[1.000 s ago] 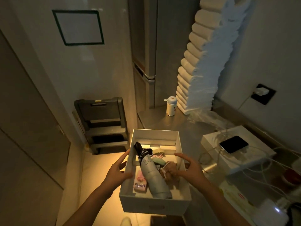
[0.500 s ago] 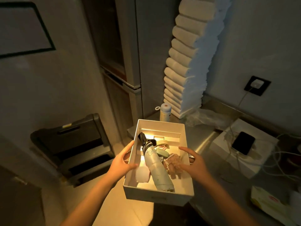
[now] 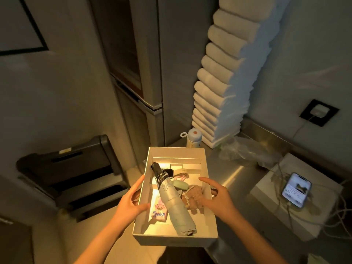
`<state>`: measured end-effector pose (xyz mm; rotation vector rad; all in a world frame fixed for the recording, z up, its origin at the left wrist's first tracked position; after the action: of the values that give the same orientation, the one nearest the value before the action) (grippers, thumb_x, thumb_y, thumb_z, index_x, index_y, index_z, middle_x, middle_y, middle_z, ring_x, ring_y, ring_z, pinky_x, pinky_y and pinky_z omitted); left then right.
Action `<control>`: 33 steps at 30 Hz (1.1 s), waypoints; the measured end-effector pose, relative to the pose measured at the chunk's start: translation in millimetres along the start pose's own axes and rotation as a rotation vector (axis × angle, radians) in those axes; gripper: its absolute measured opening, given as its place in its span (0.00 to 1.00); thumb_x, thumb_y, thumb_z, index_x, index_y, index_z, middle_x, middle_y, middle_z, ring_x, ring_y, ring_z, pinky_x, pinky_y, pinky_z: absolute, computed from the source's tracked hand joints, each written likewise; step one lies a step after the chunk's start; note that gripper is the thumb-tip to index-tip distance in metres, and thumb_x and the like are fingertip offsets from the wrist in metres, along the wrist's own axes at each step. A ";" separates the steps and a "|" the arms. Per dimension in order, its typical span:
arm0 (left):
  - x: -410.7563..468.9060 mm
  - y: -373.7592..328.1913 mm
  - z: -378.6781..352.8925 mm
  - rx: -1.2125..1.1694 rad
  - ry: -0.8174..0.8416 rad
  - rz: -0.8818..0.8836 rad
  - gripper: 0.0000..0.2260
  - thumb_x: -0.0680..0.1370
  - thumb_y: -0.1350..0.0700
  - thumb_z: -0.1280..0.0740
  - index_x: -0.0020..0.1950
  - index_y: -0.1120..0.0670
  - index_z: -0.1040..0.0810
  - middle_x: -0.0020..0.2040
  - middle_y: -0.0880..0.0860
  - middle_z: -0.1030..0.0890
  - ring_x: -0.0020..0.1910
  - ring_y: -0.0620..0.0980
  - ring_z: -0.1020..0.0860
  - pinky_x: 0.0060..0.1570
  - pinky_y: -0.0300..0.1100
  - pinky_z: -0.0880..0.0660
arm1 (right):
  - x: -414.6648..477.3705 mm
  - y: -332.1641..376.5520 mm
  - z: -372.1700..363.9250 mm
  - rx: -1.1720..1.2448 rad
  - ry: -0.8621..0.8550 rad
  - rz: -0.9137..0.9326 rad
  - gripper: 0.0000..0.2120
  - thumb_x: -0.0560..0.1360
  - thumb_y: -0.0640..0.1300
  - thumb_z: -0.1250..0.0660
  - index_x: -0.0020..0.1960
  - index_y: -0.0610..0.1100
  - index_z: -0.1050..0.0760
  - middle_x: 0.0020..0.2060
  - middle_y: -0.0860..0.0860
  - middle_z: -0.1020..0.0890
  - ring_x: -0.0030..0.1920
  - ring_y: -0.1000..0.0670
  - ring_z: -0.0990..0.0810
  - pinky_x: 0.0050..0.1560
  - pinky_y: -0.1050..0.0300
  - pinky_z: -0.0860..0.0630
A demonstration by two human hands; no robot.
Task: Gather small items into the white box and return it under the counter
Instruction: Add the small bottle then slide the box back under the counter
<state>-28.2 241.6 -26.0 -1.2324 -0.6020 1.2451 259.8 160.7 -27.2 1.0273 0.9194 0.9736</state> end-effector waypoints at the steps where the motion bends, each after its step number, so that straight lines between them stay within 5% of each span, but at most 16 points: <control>1: 0.3 4.4 5.6 -0.008 -0.033 0.013 0.43 0.66 0.62 0.23 0.59 0.19 0.38 0.57 0.30 0.29 0.53 0.37 0.26 0.37 0.26 0.26 | 7.9 1.3 -6.3 -0.002 0.026 0.009 0.26 0.65 0.44 0.21 0.56 0.65 0.24 0.56 0.64 0.24 0.54 0.59 0.23 0.42 0.69 0.22; 7: 2.0 19.2 29.0 0.004 -0.172 0.049 0.42 0.67 0.63 0.23 0.62 0.24 0.39 0.56 0.30 0.30 0.51 0.36 0.27 0.40 0.27 0.27 | 47.0 9.2 -36.0 -0.023 0.155 0.002 0.25 0.66 0.44 0.22 0.60 0.61 0.24 0.57 0.62 0.23 0.56 0.58 0.23 0.46 0.67 0.21; 12: 12.8 21.8 36.6 0.011 -0.272 0.071 0.41 0.67 0.65 0.23 0.66 0.31 0.38 0.57 0.36 0.30 0.50 0.39 0.28 0.54 0.46 0.24 | 74.8 19.0 -46.9 -0.042 0.241 0.029 0.26 0.66 0.45 0.22 0.59 0.64 0.24 0.56 0.67 0.23 0.55 0.62 0.23 0.45 0.68 0.22; 17: 23.2 17.2 28.9 -0.066 -0.263 0.040 0.41 0.67 0.67 0.24 0.63 0.28 0.37 0.55 0.34 0.29 0.50 0.36 0.27 0.33 0.25 0.26 | 96.5 21.0 -45.2 -0.055 0.266 0.042 0.28 0.64 0.44 0.22 0.59 0.63 0.24 0.59 0.61 0.22 0.56 0.56 0.21 0.53 0.55 0.19; 20: 28.1 17.3 23.3 -0.134 -0.261 0.027 0.41 0.68 0.68 0.25 0.62 0.29 0.36 0.56 0.35 0.28 0.51 0.36 0.26 0.32 0.25 0.26 | 107.2 22.4 -43.9 -0.069 0.280 0.039 0.28 0.63 0.46 0.21 0.59 0.64 0.23 0.57 0.66 0.23 0.55 0.59 0.22 0.49 0.61 0.20; 23: 31.1 17.8 17.6 -0.160 -0.277 0.028 0.41 0.68 0.68 0.25 0.63 0.29 0.37 0.59 0.37 0.27 0.54 0.37 0.26 0.36 0.26 0.25 | 115.7 23.8 -41.7 -0.082 0.288 0.043 0.27 0.64 0.45 0.21 0.59 0.64 0.23 0.55 0.69 0.23 0.53 0.66 0.23 0.43 0.69 0.23; 33: 37.0 14.5 8.4 -0.133 -0.399 0.028 0.39 0.70 0.67 0.27 0.68 0.34 0.38 0.71 0.47 0.31 0.68 0.53 0.30 0.58 0.45 0.26 | 142.7 24.0 -40.1 -0.098 0.353 0.023 0.30 0.67 0.40 0.23 0.59 0.68 0.26 0.56 0.68 0.25 0.53 0.66 0.23 0.40 0.71 0.24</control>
<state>-30.3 276.6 -46.4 -1.1077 -0.9727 1.5083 259.9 310.6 -35.7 0.7979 1.1377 1.2311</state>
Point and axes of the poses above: each hand's wrist, its own x-axis towards the middle knuckle, its own z-axis out of the back of the hand, y = z × x, the point moved 8 cm from there along x, towards the middle knuckle
